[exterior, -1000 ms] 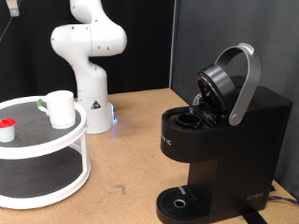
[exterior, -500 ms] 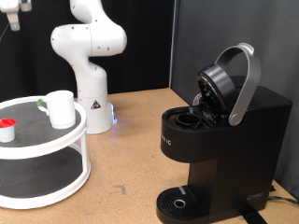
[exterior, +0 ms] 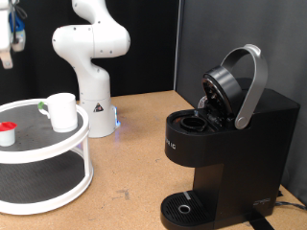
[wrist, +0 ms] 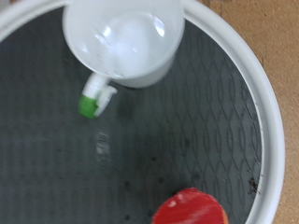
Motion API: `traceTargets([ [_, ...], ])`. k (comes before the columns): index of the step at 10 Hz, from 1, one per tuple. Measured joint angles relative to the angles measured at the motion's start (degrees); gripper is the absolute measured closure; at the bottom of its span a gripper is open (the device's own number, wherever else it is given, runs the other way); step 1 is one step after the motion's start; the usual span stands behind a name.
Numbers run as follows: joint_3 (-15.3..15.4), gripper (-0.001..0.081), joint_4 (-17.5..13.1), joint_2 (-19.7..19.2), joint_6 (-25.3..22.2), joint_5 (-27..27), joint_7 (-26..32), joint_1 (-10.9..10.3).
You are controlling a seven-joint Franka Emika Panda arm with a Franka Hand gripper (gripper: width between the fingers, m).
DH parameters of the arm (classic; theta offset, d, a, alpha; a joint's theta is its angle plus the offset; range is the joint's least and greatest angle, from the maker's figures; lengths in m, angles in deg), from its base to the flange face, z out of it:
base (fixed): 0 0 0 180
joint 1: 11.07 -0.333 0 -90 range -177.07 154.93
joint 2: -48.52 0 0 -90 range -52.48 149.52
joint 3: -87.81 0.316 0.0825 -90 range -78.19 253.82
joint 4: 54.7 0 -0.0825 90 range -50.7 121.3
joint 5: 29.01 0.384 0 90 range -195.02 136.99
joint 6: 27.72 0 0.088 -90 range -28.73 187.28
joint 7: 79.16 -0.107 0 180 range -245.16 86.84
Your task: Make a cup of coffee with the keurig machine
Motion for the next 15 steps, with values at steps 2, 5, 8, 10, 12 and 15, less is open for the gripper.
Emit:
traceTargets([
  [2, -0.1, -0.0002, 0.0, -1.9, 1.7, -0.1, -0.1, 0.1],
  [5, -1.0, -0.0002, 0.5, -2.7, 1.7, -0.1, 3.6, 0.1],
  [8, -1.9, -0.0002, 2.0, -6.4, 8.3, -1.0, 2.2, 0.1],
  [10, -2.4, -0.0002, 3.0, -9.7, 13.5, -1.4, 2.0, 0.1],
  [12, -3.0, -0.0002, 3.8, -12.5, 17.0, -1.4, 2.2, 0.1],
  [15, -3.7, -0.0002, 5.3, -14.9, 21.4, -1.4, 3.0, 0.1],
])
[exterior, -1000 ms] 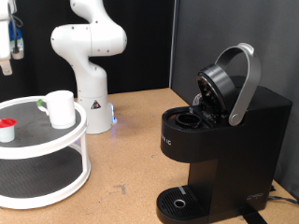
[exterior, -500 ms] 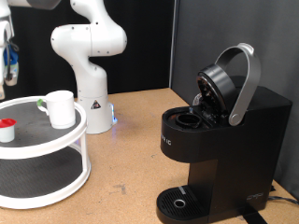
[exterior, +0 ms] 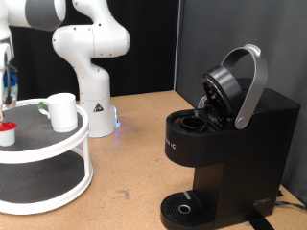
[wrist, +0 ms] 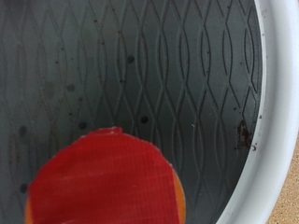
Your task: Make a cup of coffee with the keurig machine
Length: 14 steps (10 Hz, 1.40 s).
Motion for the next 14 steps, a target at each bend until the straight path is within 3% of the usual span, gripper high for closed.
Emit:
traceTargets([
  [3, -0.8, -0.0002, 2.1, -1.3, 5.1, -0.2, 0.3, 0.0],
  [14, -2.3, -0.0002, 5.1, -3.8, 10.1, -1.7, 1.2, 0.0],
])
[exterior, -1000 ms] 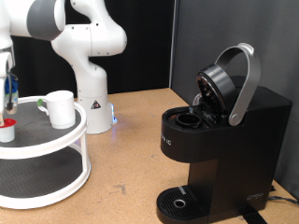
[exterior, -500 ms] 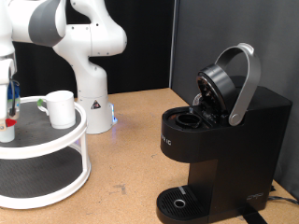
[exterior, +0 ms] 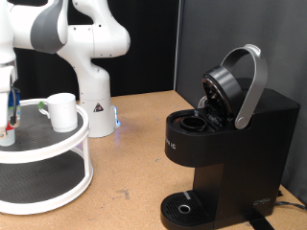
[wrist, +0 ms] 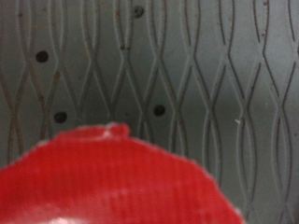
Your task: Make a cup of coffee with the keurig machine
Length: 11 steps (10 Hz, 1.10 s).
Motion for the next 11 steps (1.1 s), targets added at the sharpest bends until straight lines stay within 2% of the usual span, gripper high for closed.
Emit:
traceTargets([
  [4, -0.1, 0.0013, 0.1, -0.1, 0.1, 0.2, 0.0, 0.0],
  [6, -0.1, 0.0346, 0.0, -0.1, 0.1, 0.3, 0.0, 0.0],
  [7, -0.1, 0.0346, -0.3, -0.1, 0.1, 0.4, 0.0, 0.0],
  [8, -0.1, 0.0509, -0.4, -0.1, 0.0, 0.8, 0.0, 0.0],
  [9, -0.1, 0.0509, -0.6, -0.1, -0.3, 1.2, 0.0, 0.0],
  [10, -0.1, 0.0647, -1.0, -0.1, -0.9, 1.4, 0.0, 0.0],
  [11, -0.1, 0.0647, -1.2, -0.1, -1.5, 1.5, 0.0, 0.0],
])
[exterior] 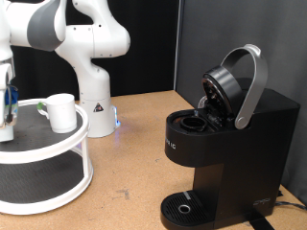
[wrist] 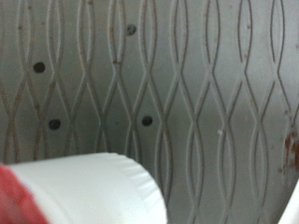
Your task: Make a cup of coffee with the keurig machine
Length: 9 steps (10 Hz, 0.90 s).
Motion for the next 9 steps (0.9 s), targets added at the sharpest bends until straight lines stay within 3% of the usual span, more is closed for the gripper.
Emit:
traceTargets([
  [1, 0.0, 0.0741, -0.1, 0.0, 0.0, 0.0, 0.0, 0.0],
  [5, 0.1, 0.0741, -0.4, 0.0, -1.3, 0.1, 0.0, 0.0],
  [9, 0.5, 0.0777, -3.9, 1.8, -10.5, 5.4, 1.9, -1.2],
])
